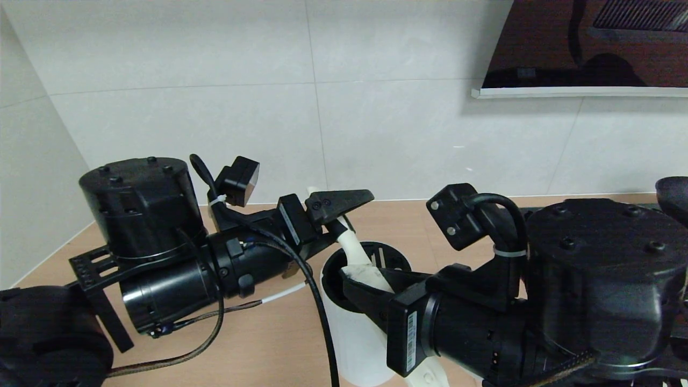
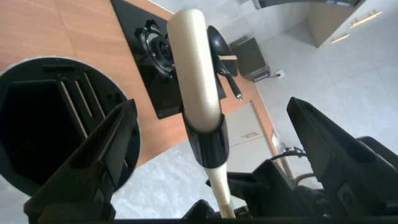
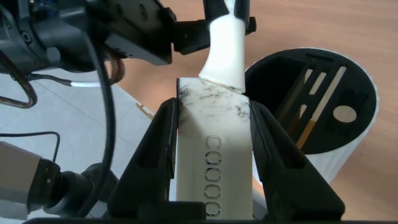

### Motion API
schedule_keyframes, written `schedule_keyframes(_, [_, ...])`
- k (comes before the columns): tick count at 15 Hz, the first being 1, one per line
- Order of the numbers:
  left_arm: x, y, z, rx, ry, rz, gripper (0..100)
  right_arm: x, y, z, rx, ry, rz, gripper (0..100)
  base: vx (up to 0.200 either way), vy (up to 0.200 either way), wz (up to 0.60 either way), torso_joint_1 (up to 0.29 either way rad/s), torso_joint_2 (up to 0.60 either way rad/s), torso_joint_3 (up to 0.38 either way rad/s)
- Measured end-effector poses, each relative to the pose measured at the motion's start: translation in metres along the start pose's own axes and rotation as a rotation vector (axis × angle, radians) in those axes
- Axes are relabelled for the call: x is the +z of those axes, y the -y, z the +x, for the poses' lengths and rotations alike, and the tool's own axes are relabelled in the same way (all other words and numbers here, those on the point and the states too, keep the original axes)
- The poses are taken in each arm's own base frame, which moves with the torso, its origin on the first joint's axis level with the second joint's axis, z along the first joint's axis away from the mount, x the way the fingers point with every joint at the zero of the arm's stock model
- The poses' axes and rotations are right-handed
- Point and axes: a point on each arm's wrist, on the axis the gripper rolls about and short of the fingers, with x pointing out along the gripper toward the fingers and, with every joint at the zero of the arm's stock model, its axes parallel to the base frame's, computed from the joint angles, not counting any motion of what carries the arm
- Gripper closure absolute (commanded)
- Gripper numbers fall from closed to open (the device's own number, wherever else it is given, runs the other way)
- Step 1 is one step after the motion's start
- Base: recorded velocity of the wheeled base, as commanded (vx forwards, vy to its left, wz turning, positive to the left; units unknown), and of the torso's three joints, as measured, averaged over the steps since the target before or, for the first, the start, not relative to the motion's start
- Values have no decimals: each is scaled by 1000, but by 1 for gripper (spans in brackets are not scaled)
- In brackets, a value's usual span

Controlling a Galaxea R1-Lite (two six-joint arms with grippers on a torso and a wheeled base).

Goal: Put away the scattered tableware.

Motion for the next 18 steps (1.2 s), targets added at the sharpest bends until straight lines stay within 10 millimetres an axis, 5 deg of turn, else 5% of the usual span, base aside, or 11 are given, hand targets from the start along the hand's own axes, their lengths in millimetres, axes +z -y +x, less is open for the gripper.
schedule_keyframes(2, [-1, -1, 1, 6, 1, -1, 0, -1, 0, 1, -1, -2, -1, 100, 0, 0, 0, 0, 0, 0])
schedule_keyframes(3, [-1, -1, 2, 7, -1, -1, 100, -1, 0, 1, -2, -3, -1, 100, 0, 0, 0, 0, 0, 0])
schedule_keyframes(18, [-3, -4, 4, 15, -13, -5, 100, 0, 2, 2, -22, 3, -2, 100, 0, 0, 0, 0, 0, 0])
